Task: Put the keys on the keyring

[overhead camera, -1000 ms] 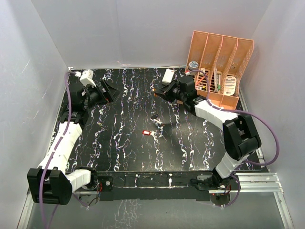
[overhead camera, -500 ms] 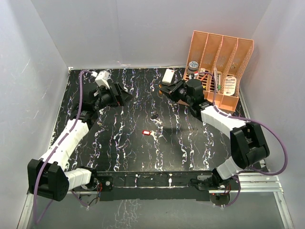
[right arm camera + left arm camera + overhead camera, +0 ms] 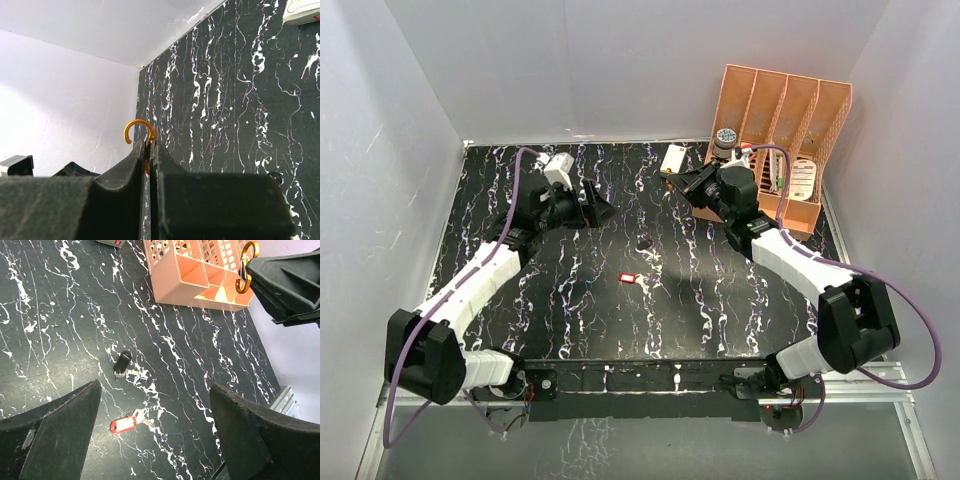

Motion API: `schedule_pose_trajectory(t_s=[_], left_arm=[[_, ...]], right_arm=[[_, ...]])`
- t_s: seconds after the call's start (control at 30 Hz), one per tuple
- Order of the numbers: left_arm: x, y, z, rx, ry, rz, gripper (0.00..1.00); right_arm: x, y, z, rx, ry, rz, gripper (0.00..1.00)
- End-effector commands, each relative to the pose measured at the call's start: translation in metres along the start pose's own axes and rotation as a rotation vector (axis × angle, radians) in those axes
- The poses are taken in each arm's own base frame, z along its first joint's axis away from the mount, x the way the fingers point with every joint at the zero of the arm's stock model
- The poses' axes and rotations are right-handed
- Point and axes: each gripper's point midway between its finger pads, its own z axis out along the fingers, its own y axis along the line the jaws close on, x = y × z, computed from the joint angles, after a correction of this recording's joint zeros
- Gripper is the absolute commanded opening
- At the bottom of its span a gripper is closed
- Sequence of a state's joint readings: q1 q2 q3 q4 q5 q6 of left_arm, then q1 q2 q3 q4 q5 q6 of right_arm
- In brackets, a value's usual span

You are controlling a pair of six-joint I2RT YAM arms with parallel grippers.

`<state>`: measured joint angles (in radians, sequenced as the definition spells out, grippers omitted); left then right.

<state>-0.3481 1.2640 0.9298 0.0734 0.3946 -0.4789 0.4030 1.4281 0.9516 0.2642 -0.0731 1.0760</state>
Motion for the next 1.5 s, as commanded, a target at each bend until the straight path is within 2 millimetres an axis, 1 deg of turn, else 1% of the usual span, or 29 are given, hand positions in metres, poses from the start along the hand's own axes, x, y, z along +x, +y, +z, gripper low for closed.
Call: schedule_pose_trajectory(t_s=[0.0,0.13,0.23,0.3,0.4,0.5,0.63,0.73,0.83,0.9,1.13,1.27,1.4,1.47], left_arm=[[-0.016,-0.016,0.002,0.016,-0.033,0.044,0.88],[-0.009,-0.016,0.006,0.007,-0.021,0.047,0.88],[0.000,-0.010,0.010,-0.022,0.001,0.044,0.87],[0.008,-0.001,0.013,-0.073,0.020,0.041,0.86],[0.021,0.010,0.016,-0.130,0.045,0.042,0.83],[0.037,0.017,0.020,-0.147,0.065,0.036,0.77],[0.055,0.019,0.027,-0.147,0.094,0.044,0.72],[0.063,0.020,0.032,-0.150,0.108,0.062,0.68],[0.066,0.019,0.034,-0.146,0.104,0.075,0.66],[0.074,0.023,0.039,-0.149,0.121,0.075,0.65],[0.081,0.026,0.045,-0.150,0.133,0.087,0.61],[0.084,0.027,0.045,-0.153,0.135,0.081,0.61],[0.078,0.028,0.038,-0.174,0.116,0.089,0.61],[0.077,0.030,0.036,-0.188,0.109,0.090,0.61]], right_arm=[[-0.021,0.023,-0.009,-0.059,-0.074,-0.066,0.00],[-0.018,0.022,-0.009,-0.063,-0.061,-0.066,0.00],[-0.017,0.023,-0.009,-0.069,-0.054,-0.062,0.00],[-0.017,0.024,-0.010,-0.073,-0.054,-0.062,0.00],[-0.018,0.027,-0.011,-0.078,-0.054,-0.066,0.00],[-0.018,0.028,-0.012,-0.080,-0.052,-0.072,0.00],[-0.017,0.030,-0.012,-0.085,-0.043,-0.079,0.00],[-0.015,0.025,-0.009,-0.065,-0.029,-0.091,0.00],[-0.013,0.022,-0.008,-0.053,-0.019,-0.099,0.00],[-0.012,0.020,-0.009,-0.050,-0.017,-0.099,0.00],[-0.010,0.017,-0.007,-0.043,-0.011,-0.098,0.00],[-0.006,0.014,-0.006,-0.044,0.000,-0.102,0.00],[0.010,0.011,-0.002,-0.091,0.064,-0.119,0.00],[0.023,0.007,0.001,-0.120,0.117,-0.123,0.00]])
